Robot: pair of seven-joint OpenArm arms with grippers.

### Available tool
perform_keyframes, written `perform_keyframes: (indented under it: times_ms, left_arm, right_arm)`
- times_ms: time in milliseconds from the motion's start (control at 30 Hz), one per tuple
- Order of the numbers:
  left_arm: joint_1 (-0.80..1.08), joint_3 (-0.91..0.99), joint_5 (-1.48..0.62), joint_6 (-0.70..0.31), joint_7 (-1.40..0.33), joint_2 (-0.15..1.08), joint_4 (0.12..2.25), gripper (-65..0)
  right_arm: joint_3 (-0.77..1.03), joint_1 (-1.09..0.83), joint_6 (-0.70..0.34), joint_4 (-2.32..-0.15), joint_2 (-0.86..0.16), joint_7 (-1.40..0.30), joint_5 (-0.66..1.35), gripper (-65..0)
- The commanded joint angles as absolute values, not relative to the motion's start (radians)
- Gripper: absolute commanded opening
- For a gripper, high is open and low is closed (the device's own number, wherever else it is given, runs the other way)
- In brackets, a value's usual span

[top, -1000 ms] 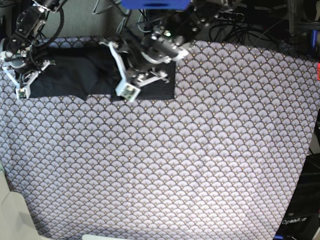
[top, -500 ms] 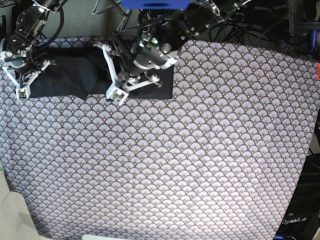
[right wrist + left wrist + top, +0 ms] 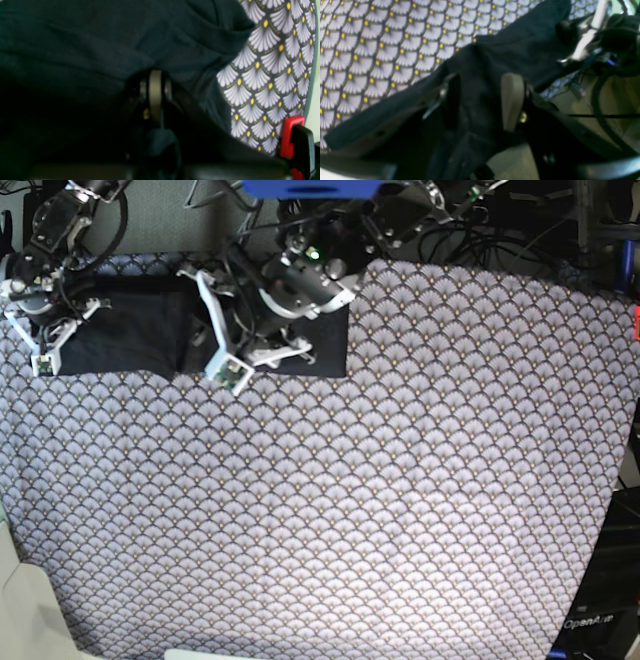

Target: Fold the T-shirt properly

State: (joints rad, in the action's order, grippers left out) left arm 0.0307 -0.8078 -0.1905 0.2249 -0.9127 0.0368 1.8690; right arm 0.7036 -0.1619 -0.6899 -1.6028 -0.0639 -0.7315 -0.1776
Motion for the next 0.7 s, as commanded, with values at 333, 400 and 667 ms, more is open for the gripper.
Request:
perform_keyframes:
  times_ms: [333, 400, 667]
  left_arm:
    - [0.07, -0.803, -0.185, 0.225, -0.886, 0.136, 1.923, -38.5]
    - [0.073, -0.803, -0.185, 0.225, -0.886, 0.139, 1.88, -38.5]
    - [0.07, -0.642, -0.191, 0.222, -0.886, 0.074, 1.67, -65.0]
  right_arm:
    - [0.702, -0.177, -0.698, -1.633, -0.087, -0.737, -0.168, -65.0]
    - [0.705, -0.177, -0.698, -1.667, -0.088, -0.737, -0.168, -65.0]
    - [0.702, -0.24, -0.698, -1.859, -0.074, -0.742, -0.166, -65.0]
